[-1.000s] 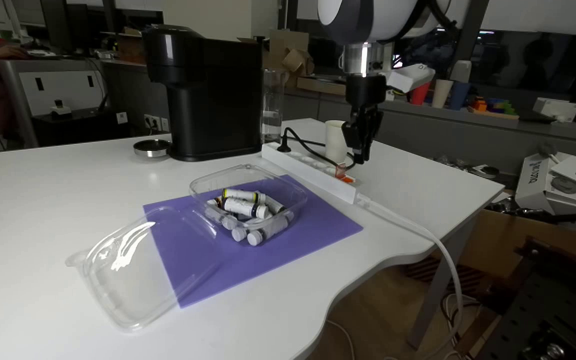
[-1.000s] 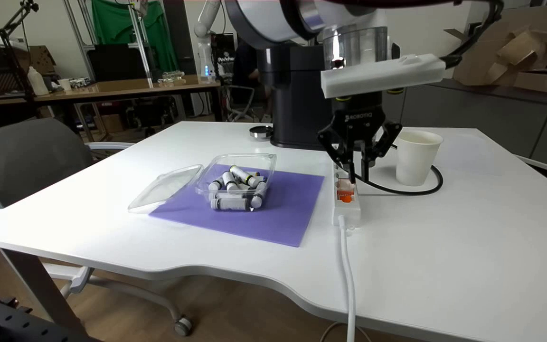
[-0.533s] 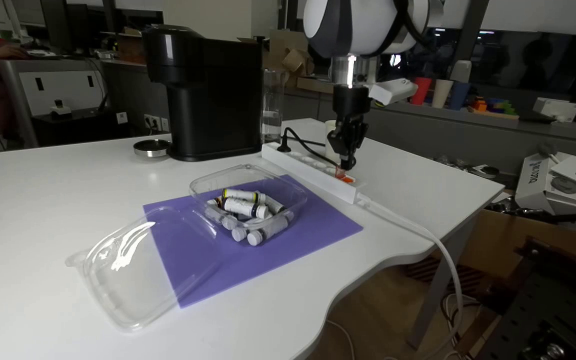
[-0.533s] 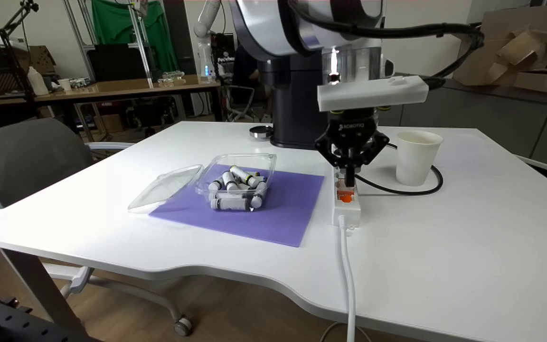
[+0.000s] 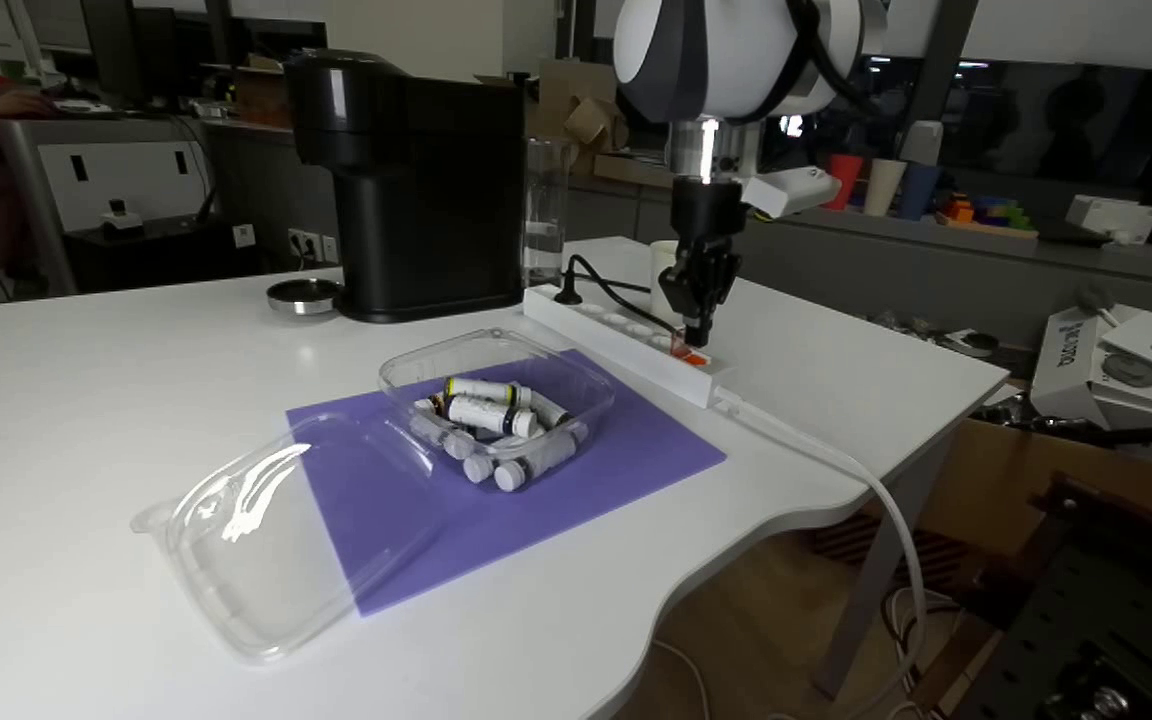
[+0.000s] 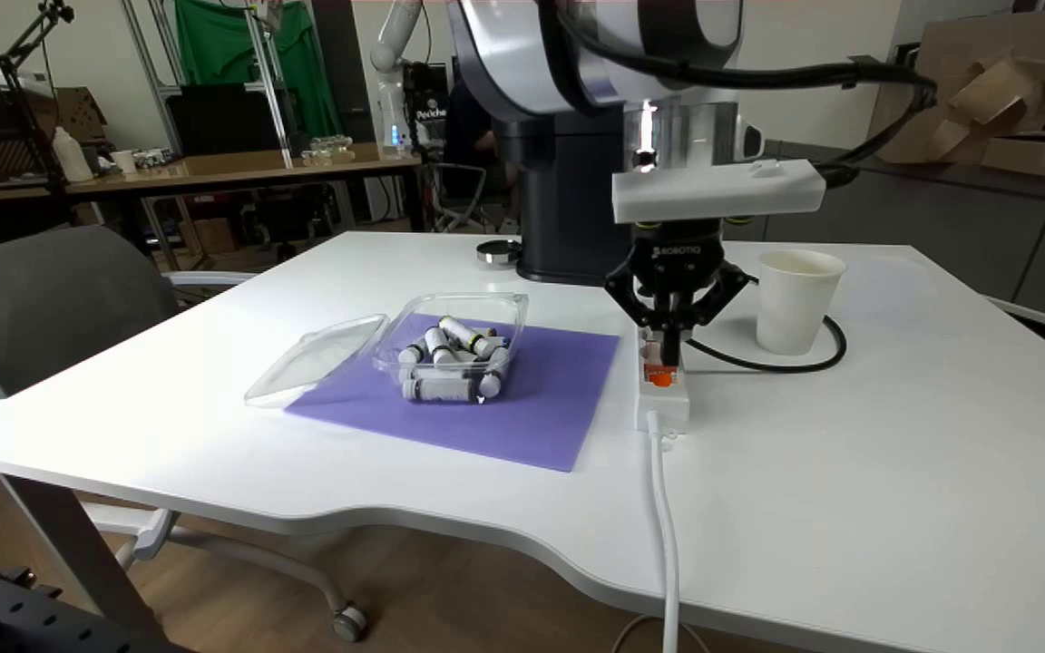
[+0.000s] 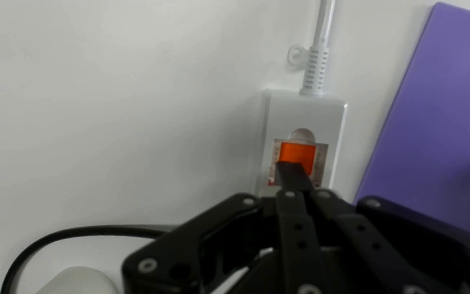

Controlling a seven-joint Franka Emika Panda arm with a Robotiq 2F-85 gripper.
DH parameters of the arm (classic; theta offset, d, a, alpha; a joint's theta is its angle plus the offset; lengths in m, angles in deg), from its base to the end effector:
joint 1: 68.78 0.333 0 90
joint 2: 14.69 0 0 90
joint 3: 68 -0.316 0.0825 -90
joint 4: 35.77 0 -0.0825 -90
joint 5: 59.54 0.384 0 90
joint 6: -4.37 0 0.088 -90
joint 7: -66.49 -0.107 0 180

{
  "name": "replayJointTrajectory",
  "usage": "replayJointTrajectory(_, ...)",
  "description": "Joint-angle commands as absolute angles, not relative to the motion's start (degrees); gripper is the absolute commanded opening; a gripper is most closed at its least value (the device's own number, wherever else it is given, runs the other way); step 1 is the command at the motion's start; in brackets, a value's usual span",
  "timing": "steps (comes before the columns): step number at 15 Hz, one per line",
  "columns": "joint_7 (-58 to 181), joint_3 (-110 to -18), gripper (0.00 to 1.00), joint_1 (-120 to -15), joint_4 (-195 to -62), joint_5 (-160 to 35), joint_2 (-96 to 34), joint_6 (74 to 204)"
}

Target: Turn off the switch on the extension cord then close the clear container

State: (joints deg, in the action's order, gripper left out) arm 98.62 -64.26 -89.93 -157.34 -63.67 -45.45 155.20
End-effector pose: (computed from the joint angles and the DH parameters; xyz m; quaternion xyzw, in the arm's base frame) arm 0.5167 -0.2387 0.1519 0.9944 0.0990 -0.0276 0.0236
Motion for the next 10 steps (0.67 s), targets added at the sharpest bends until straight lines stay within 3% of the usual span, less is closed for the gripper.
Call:
replayJointTrajectory(1, 99.7, -65.1, 0.00, -91.4, -155.4, -62.8, -47.1, 154.0)
replayJointTrajectory(10, 101.7, -65.8, 0.00, -91.9, -154.9, -62.5, -48.5, 154.4)
